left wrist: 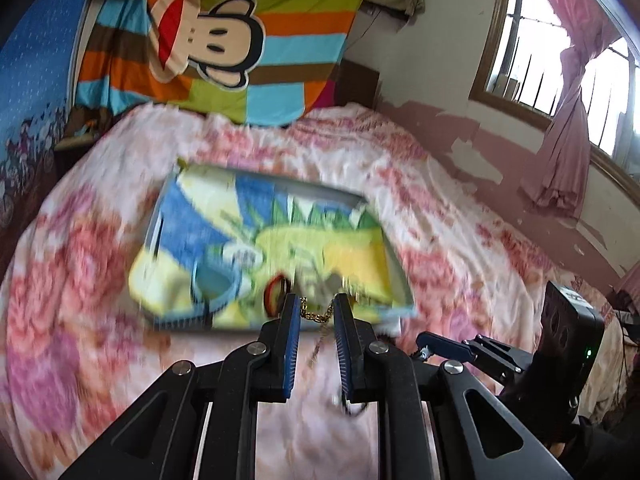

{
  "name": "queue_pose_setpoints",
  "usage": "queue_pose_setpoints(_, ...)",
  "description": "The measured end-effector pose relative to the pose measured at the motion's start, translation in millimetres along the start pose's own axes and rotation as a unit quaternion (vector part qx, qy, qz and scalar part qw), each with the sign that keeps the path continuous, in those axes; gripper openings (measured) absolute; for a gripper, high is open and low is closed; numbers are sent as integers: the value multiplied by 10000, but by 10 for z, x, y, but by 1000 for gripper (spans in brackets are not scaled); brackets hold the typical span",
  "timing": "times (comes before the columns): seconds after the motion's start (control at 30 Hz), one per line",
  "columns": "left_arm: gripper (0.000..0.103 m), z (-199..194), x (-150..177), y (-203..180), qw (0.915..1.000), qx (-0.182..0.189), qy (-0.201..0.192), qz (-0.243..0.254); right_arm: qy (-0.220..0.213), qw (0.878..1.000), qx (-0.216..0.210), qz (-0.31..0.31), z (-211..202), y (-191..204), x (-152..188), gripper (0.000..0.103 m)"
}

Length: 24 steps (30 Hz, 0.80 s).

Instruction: Organize jewelry

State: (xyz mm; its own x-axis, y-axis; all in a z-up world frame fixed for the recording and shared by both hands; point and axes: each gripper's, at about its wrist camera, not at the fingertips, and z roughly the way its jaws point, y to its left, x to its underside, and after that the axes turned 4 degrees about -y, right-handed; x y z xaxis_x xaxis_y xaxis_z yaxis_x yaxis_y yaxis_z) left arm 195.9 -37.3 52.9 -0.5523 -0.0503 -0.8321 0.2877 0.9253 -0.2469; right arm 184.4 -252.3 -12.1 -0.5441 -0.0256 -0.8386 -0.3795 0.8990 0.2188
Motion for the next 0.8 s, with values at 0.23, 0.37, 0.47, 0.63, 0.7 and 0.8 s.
queue_pose_setpoints(0.23,16,307,-387,13,9993,-54,-372,-38,-227,9991,345,-37,297,-238,-376,52)
queue_pose_setpoints(0.37,16,596,-389,64,9993,-120,-341,-119,-128,9980,610,118,514,-404,-390,52)
queue_pose_setpoints(0.47,16,826,-306,107,9995,-176,-191,-176,36,9966,774,297,706,-527,-335,52)
queue_pose_setpoints(0.63,16,1088,-103,183,9993,-284,81,-246,252,9952,889,325,887,-609,-209,52)
queue_pose_setpoints(0.7,16,1145,-39,200,9990,-328,167,-244,315,9949,888,359,925,-635,-174,52)
queue_pose_setpoints(0.8,16,1224,53,234,9984,-362,331,-273,344,9947,876,419,956,-668,-156,52)
